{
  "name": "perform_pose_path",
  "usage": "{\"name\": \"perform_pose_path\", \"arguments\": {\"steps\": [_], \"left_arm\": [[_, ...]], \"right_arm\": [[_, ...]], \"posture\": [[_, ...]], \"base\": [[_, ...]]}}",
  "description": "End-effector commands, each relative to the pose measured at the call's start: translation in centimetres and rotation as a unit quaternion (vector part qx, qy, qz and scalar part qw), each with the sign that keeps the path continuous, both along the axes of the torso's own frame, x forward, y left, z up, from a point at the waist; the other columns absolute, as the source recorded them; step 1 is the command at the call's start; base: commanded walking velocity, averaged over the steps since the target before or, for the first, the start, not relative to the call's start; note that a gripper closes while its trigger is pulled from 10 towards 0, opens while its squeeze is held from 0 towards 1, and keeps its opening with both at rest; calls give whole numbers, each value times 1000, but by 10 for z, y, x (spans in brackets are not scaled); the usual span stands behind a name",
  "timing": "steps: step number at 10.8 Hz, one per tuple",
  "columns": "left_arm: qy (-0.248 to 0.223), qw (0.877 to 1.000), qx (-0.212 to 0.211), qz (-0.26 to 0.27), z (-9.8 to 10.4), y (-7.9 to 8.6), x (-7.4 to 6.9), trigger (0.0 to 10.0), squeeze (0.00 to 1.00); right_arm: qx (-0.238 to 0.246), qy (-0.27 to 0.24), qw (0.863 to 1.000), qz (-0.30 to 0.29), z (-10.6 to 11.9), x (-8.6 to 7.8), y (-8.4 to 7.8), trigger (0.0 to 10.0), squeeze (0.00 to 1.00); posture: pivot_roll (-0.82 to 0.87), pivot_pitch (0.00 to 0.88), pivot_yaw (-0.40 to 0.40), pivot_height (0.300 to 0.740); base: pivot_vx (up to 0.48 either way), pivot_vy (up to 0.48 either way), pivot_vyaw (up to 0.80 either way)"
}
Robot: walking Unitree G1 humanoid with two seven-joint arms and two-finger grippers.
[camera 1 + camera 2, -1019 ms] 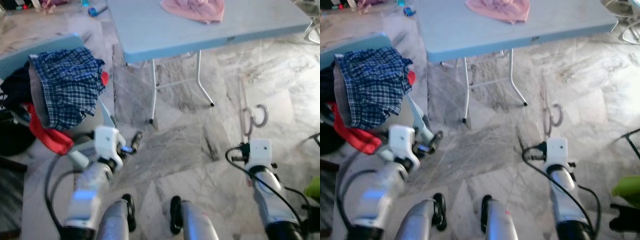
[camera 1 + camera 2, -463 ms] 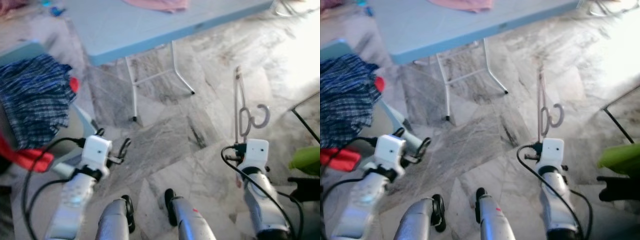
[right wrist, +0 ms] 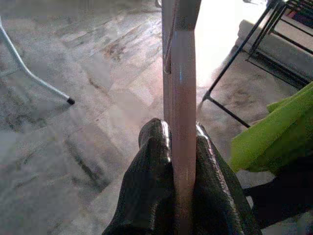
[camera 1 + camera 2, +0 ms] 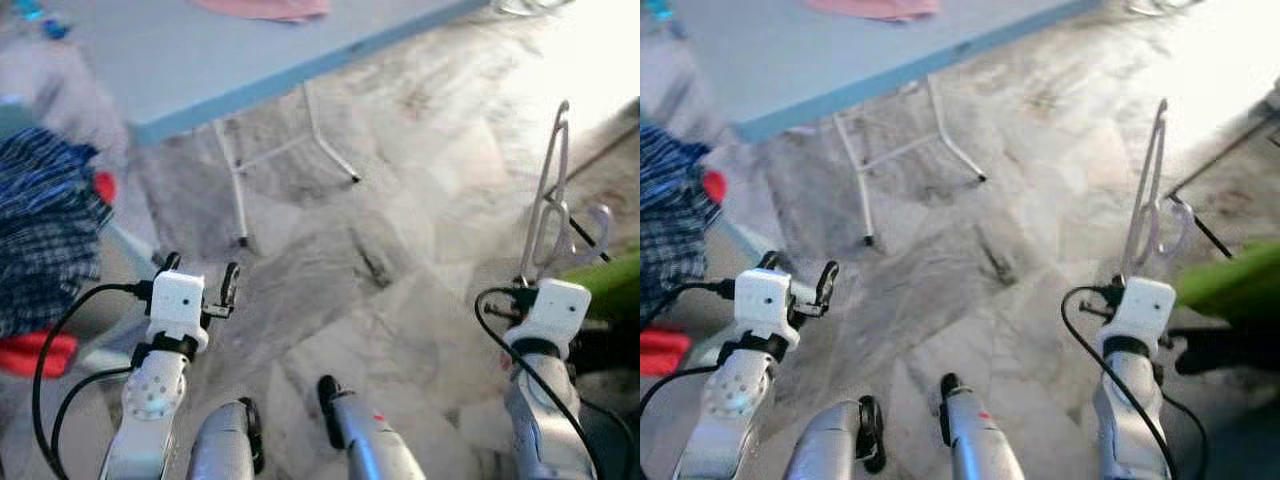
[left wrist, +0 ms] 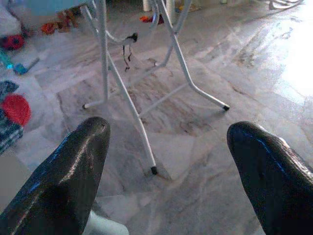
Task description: Hang hanger
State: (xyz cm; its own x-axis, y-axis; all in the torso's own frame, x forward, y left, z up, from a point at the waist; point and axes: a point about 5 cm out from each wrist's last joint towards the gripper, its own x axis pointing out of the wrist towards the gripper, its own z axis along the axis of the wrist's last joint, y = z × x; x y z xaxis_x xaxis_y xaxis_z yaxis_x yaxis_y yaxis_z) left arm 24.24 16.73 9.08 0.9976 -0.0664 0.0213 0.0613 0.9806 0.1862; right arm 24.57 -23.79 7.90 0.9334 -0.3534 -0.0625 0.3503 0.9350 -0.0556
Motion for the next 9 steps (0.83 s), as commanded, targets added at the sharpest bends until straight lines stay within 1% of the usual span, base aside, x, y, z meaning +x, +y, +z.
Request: {"name": "perform_pose_path", "arguments": {"steps": [1,2,3,4,5,6,7,9], "left_arm": [[14,1000,-6,6,-7,-1,-1,10000,0],[12,1000,2,-10,-8,-6,4,10000,0],[12,1000,0,-27,-8,-13,12,10000,0],[9,999,-9,-35,-8,-18,26,10000,0],[10,999,-19,-27,-8,-19,36,10000,0],[3,999,-19,-26,-5,-20,45,10000,0],[-6,1000,-17,-23,-4,-17,48,10000,0],[-5,1000,-18,-23,-8,-12,49,10000,0]], "right_arm": [[-4,0,1000,-9,-3,-2,-3,10000,0],[2,0,1000,-15,-8,-1,-1,10000,0],[5,4,1000,-17,-13,2,3,10000,0],[17,1,1000,-17,-17,9,9,10000,0],[22,2,1000,-13,-20,16,14,10000,0],[24,-1,1000,-8,-22,24,17,10000,0],[14,-15,1000,-9,-17,27,15,10000,0],[-13,-20,1000,-10,-17,21,4,10000,0]], "posture": [[0,227,-26,740],[-5,180,-6,740],[-9,145,2,740],[-12,96,11,740],[-10,71,14,740],[-7,56,15,740],[-15,35,12,740],[-48,10,7,740]], "base": [[0,0,-800],[0,0,-800],[0,0,-531],[0,0,0],[0,0,0],[0,0,0],[0,0,0],[0,0,0]]}}
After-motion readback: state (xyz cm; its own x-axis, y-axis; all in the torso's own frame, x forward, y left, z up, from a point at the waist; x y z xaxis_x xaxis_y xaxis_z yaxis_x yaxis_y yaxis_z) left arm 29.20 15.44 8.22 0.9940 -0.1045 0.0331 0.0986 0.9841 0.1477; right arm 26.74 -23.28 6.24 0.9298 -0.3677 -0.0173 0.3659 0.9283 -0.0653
